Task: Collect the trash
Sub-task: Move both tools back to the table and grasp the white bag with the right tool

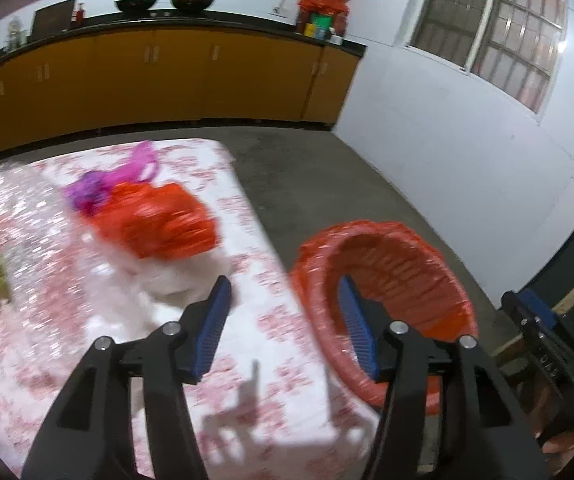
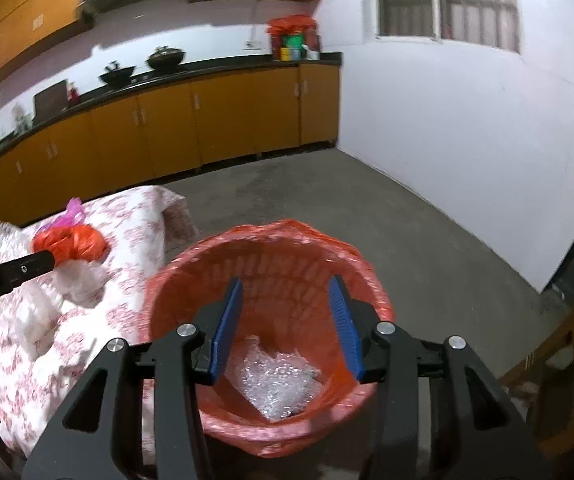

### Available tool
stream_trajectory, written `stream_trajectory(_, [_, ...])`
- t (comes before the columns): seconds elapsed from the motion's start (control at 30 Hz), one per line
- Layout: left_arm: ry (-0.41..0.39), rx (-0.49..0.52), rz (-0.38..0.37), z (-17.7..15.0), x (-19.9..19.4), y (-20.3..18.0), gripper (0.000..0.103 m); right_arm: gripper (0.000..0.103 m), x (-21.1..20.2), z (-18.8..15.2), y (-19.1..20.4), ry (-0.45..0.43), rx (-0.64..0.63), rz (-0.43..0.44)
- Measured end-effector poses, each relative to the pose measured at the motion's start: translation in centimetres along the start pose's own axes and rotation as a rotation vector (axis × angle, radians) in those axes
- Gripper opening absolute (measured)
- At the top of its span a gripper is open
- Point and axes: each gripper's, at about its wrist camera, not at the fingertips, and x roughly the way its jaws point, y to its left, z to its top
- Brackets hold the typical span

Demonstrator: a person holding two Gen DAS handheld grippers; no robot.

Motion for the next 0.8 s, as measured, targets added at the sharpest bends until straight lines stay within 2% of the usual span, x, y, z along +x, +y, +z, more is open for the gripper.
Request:
stream_trajectory(0.07, [-0.014,-0.016,0.037,-0.6,-1.0,1.5,0.062,0.066,-0.2,0.1,1.5,-0.012,-0.024,0.017])
stream_trajectory(0.1, [-0.026,-0.024,0.058,-0.9,-1.5,2.3,0.064,0.067,-0.3,0.1,2.4,-0.017,-0.038,0.036])
stream_trajectory(0.17, [-0.058,-0.043,0.120,-1.6,-3.0,4.5,0.070,0.067,-0.4,0.1,4.0,-0.022,-0.068,0.061])
stream_trajectory(0.3, [-0.105,-0.070,0.258,-3.0,-5.9,8.8,0.075,0.067,-0.3,-0.2,8.3,-0.038,-0.137,0.129])
stream_trajectory(0.5, [-0.148,-0.137,0.442,-5.0,-9.5,14.8,0.084,0.067,0.7,-1.1,14.5,-0.011,-0.177,0.253])
stream_trajectory(0.6, [-0.151,-0.191,0.494,-6.6,-11.1,17.8,0.086,0.067,1.4,-1.8,17.9,0.014,-0.189,0.313])
stream_trajectory(0.8, [-0.147,-0.260,0.524,-8.1,-12.6,21.2,0.086,0.067,3.2,-3.2,23.4,0.077,-0.205,0.377])
